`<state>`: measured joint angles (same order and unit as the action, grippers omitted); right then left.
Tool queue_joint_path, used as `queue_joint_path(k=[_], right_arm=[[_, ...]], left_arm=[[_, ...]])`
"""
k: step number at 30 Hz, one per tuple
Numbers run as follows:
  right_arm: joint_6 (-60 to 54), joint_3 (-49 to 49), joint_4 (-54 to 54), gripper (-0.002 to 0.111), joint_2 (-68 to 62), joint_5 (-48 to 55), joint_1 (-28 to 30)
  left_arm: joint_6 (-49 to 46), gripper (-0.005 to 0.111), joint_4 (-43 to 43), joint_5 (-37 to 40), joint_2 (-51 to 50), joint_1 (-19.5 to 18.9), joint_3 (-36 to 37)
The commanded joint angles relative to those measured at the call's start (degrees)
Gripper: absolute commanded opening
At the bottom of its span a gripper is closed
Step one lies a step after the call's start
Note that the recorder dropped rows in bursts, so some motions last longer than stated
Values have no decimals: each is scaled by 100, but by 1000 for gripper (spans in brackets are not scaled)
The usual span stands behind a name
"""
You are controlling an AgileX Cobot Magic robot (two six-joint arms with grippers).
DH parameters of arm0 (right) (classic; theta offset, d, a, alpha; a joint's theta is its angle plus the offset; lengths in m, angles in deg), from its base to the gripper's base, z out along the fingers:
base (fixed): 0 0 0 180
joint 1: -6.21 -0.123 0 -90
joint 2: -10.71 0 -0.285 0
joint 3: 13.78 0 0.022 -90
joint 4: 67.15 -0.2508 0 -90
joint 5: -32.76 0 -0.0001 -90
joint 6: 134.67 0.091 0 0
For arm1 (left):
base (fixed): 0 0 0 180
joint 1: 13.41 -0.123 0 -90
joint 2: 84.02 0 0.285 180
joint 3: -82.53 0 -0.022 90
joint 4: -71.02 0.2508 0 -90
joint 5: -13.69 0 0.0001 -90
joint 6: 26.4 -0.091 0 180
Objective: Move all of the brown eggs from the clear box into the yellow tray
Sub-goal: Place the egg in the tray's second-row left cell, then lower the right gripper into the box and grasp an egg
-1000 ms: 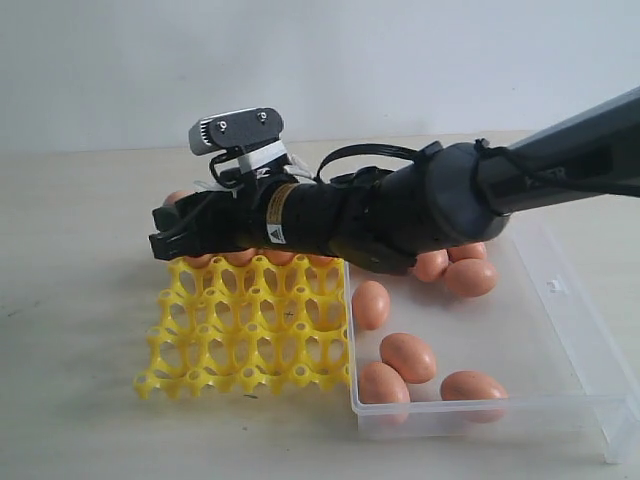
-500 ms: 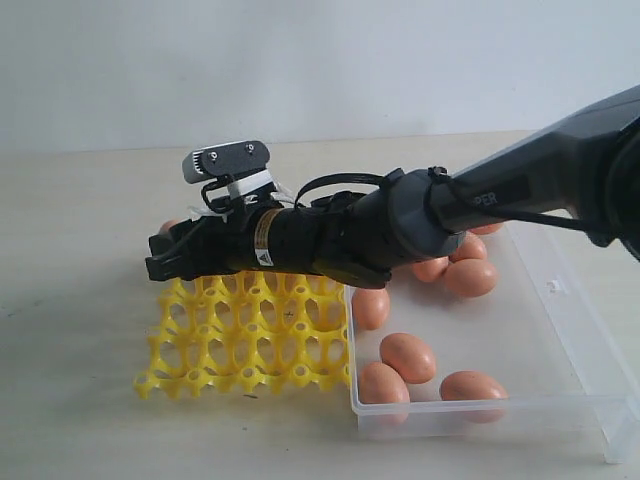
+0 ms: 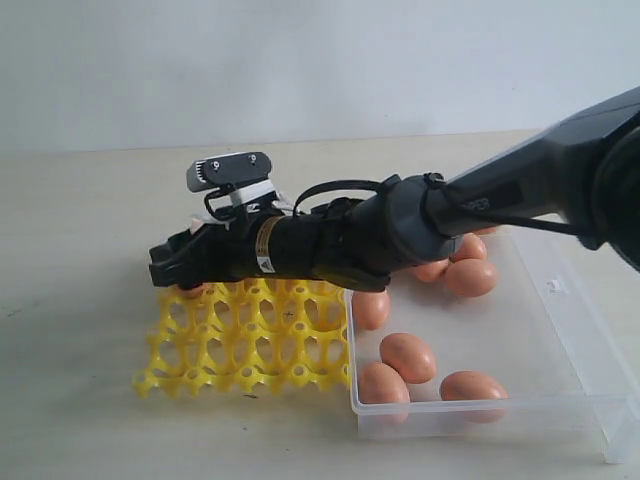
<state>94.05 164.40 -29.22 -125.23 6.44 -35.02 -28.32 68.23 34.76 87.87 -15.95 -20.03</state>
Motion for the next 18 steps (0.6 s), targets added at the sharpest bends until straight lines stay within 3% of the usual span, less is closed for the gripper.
queue_joint_path(k=[1,2,4,5,6,7,9,12,16,18], right_arm=[[259,29,119,58,795,946,-8],[276,29,119,54,1005,1315,-8],[68,29,94,37,1787,3131,-8],[-760,29,-248,23,2285,4568,-8],[-1384,29,-469,18,2478,5159,-8],[-2630,-22,-970,6,2746,6606,59],[-3629,-316,-1672,0,2919,7993,266],[-4474,-1104,-2698,0,3074,8528,638],[-4614,-1819,-2941,0,3180,7870,725],[-4826,-1943,-3197,8,3215,7702,725]], left_arm=[[31,0,-32,-80,32,29,-23],[31,0,-32,-80,32,29,-23],[31,0,-32,-80,32,29,-23],[31,0,-32,-80,32,29,-23],[31,0,-32,-80,32,29,-23],[31,0,-32,-80,32,29,-23],[31,0,-32,-80,32,29,-23],[31,0,-32,-80,32,29,-23],[31,0,-32,-80,32,29,-23],[31,0,-32,-80,32,29,-23]])
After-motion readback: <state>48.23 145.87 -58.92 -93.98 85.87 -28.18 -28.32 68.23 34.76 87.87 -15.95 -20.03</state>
